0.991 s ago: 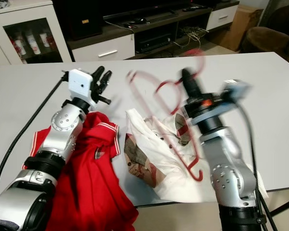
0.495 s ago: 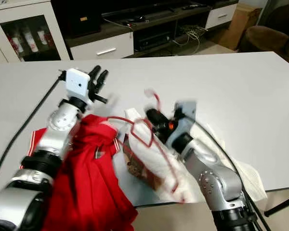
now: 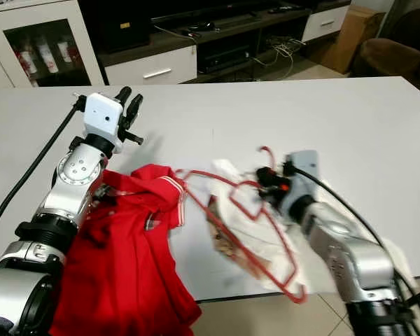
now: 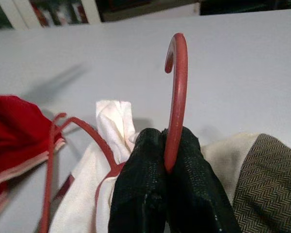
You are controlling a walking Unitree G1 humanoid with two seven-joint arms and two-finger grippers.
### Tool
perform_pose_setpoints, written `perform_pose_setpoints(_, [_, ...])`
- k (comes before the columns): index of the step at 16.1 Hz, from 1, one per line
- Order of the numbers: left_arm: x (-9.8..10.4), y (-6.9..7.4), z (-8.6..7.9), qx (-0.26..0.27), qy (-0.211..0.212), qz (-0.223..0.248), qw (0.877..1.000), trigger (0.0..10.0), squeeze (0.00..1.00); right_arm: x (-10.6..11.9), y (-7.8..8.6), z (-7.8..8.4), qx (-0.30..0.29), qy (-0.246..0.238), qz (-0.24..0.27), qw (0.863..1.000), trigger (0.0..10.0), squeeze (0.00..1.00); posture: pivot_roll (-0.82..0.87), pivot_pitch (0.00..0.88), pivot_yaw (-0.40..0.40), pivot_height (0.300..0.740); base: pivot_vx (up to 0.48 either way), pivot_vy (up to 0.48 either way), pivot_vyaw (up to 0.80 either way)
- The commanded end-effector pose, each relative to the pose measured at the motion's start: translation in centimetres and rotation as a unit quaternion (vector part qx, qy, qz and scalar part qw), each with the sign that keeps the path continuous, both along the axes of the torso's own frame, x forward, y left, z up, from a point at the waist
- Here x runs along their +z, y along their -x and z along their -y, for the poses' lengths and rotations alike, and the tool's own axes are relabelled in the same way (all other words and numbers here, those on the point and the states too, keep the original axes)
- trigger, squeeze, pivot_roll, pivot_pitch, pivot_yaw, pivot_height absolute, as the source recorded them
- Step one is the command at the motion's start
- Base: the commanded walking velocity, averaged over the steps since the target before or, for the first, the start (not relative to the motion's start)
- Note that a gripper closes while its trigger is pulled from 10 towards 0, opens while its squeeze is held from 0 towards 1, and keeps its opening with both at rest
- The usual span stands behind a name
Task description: Hang hanger
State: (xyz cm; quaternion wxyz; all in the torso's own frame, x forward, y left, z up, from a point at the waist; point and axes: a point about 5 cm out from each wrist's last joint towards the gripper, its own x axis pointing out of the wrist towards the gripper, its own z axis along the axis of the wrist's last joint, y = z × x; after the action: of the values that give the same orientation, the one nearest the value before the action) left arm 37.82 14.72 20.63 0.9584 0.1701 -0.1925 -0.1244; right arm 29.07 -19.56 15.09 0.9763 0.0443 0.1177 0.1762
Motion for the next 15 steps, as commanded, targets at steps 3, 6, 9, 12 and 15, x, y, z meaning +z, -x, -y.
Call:
perform_pose_setpoints(3, [0.4,-0.1,-0.4,-0.004,-0.016,-0.002,1.0,10.0,0.0,-1.3,0.5,2.6,-0.046,0.068,-0.034,0.996,10.0,0.0,-0.01,0.075,0.044,0.74,0.0,0.0,0.0])
perform_pose_setpoints(6, [-0.4,0.2,0.2,-0.032,-0.031,-0.019,0.999,10.0,0.0,-1.0,0.0,4.0,-0.089,0.083,-0.027,0.992,10.0,0.0,-0.01,0.075,0.046,0.74,0.0,0.0,0.0])
perform_pose_setpoints(9, [-1.4,0.6,1.2,-0.06,-0.039,-0.04,0.997,10.0,0.0,-0.4,-0.3,5.9,-0.137,0.102,-0.013,0.985,10.0,0.0,0.0,0.075,0.048,0.74,0.0,0.0,0.0])
perform_pose_setpoints(12, [-1.1,0.5,1.3,-0.062,-0.032,-0.032,0.997,10.0,0.0,0.7,-0.8,6.9,-0.185,0.116,0.016,0.976,10.0,0.0,-0.01,0.077,0.05,0.74,0.0,0.0,0.0])
perform_pose_setpoints(15, [-0.2,0.7,1.5,-0.065,0.006,-0.004,0.998,10.0,0.0,2.4,-1.4,5.9,-0.187,0.071,0.075,0.977,10.0,0.0,-0.01,0.078,0.05,0.74,0.0,0.0,0.0])
